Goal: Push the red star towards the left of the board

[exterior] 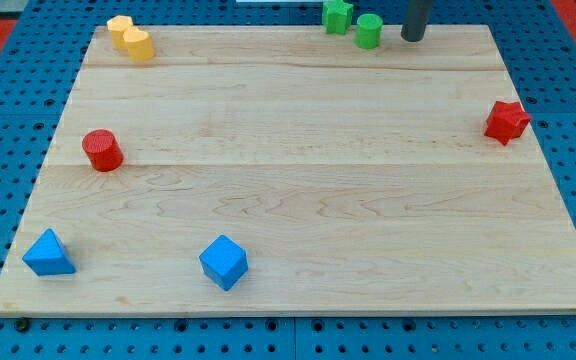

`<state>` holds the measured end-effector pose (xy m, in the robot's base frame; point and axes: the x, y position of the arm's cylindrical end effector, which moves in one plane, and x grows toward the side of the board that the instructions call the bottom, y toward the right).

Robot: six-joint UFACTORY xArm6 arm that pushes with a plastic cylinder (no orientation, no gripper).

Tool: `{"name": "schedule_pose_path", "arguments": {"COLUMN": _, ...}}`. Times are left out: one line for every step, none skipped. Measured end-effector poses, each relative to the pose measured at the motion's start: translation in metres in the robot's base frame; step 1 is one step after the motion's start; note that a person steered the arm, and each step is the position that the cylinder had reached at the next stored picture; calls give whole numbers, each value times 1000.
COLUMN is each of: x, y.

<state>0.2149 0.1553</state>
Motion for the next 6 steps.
{"name": "schedule_pose_path", "arguments": {"x": 12, "y": -19}}
{"name": "schedule_pose_path", "arguments": {"x": 12, "y": -39}}
{"name": "schedule_pose_path", "arguments": {"x": 12, "y": -57}}
{"name": "schedule_pose_path", "arguments": {"x": 12, "y": -2}}
{"name": "schedule_pose_path", "arguments": {"x": 21, "y": 119}}
{"name": "schedule_pose_path", "arguments": {"x": 56, "y": 189}}
